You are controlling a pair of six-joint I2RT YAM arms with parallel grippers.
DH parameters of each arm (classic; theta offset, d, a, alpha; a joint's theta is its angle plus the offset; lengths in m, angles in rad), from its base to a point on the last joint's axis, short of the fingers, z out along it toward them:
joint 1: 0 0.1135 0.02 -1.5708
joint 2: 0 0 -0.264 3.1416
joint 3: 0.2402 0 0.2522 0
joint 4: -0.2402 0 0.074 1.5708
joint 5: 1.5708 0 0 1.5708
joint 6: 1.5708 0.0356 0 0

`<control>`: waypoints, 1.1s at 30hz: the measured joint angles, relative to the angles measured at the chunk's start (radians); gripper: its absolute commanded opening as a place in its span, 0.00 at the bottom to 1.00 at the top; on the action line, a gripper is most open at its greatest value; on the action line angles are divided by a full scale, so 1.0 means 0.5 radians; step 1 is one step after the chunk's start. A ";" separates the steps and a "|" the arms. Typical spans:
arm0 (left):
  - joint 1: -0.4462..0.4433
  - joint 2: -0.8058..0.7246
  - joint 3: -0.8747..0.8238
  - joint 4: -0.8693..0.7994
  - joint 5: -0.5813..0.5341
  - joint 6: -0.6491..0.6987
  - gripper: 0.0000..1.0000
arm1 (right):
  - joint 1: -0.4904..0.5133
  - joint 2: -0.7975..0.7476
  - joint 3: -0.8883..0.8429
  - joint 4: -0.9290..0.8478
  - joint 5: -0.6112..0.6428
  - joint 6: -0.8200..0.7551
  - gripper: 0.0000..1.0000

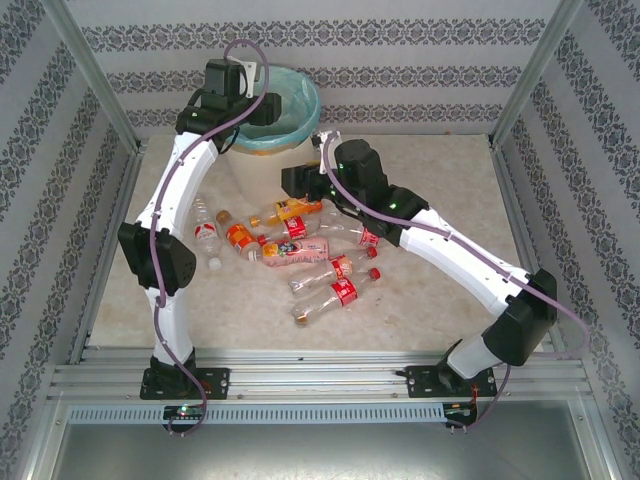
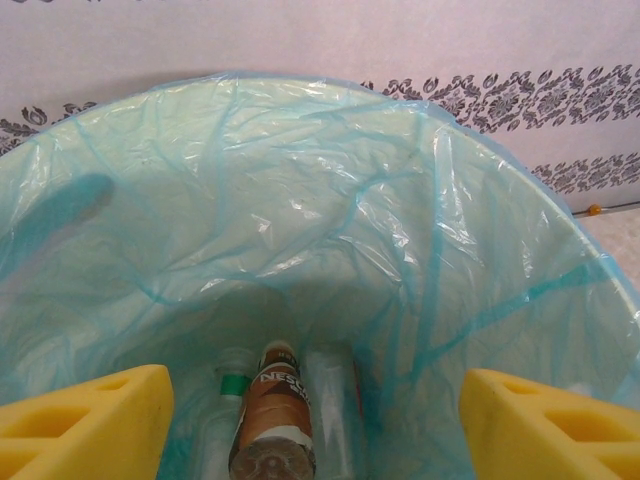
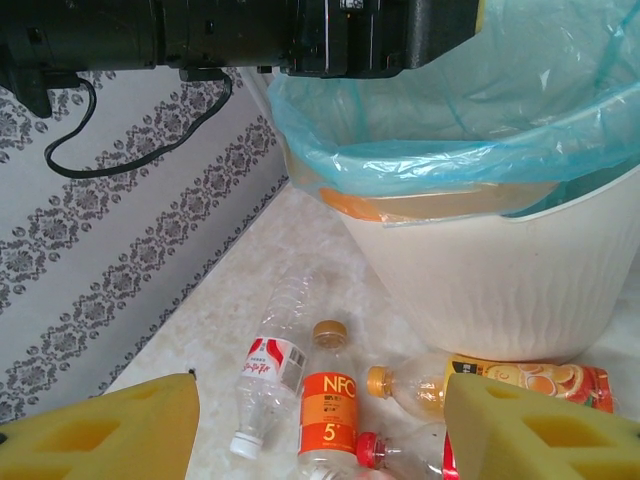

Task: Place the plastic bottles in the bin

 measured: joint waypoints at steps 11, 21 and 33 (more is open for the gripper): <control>-0.070 -0.351 -0.168 -0.054 -0.024 0.034 0.75 | 0.006 -0.162 -0.089 -0.085 0.007 -0.067 0.66; -0.330 -1.752 -1.569 0.210 -0.014 0.147 0.72 | 0.081 -0.523 -0.555 -0.220 0.009 -0.272 0.63; -1.160 -1.712 -2.399 0.114 -0.136 0.093 0.72 | -0.155 -0.993 -1.312 -0.586 0.158 0.146 0.61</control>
